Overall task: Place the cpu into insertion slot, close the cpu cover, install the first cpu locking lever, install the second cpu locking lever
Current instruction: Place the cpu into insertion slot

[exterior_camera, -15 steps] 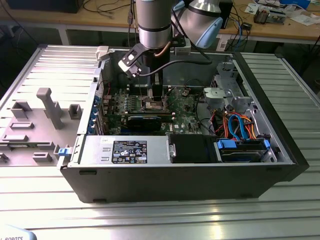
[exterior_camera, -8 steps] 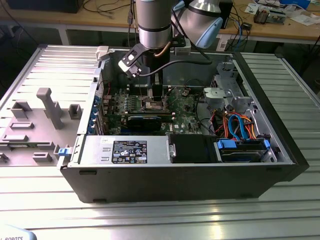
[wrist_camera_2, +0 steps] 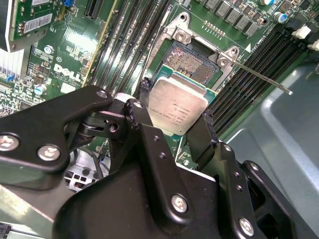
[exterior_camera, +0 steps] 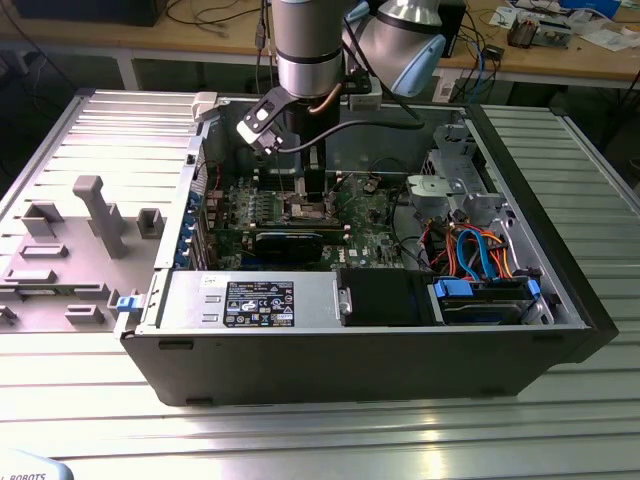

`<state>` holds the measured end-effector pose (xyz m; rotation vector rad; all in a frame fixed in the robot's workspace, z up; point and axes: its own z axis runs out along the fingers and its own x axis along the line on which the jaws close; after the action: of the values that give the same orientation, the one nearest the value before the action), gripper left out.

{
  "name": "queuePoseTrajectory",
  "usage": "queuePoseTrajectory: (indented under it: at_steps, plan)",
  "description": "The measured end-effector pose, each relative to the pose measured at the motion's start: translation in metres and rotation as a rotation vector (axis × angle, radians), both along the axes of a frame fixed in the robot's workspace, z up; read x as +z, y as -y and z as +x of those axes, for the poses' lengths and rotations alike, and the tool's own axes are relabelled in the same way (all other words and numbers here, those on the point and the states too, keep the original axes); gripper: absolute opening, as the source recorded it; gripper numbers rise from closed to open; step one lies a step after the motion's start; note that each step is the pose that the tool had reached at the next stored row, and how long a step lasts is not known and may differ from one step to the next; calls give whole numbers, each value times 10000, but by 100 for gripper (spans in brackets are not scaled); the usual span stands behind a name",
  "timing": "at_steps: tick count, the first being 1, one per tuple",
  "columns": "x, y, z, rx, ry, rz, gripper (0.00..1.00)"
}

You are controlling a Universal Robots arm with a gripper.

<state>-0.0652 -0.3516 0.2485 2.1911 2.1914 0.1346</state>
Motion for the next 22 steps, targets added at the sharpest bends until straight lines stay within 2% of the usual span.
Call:
queuePoseTrajectory:
  at_steps: [1,3,6,8,10,15,19,22]
  plan:
    - [-14,0,-1,-2,19,4,55]
    - [-66,0,-4,21,21,0,55]
    - [-169,0,-18,99,20,1,55]
    - [-259,-4,-18,-34,19,0,55]
    - [-315,-5,-19,-35,20,0,55]
    - [-382,-7,-31,-35,19,-1,55]
    - [-380,-8,-30,-35,21,3,55]
    - [-347,-7,-31,-35,20,2,55]
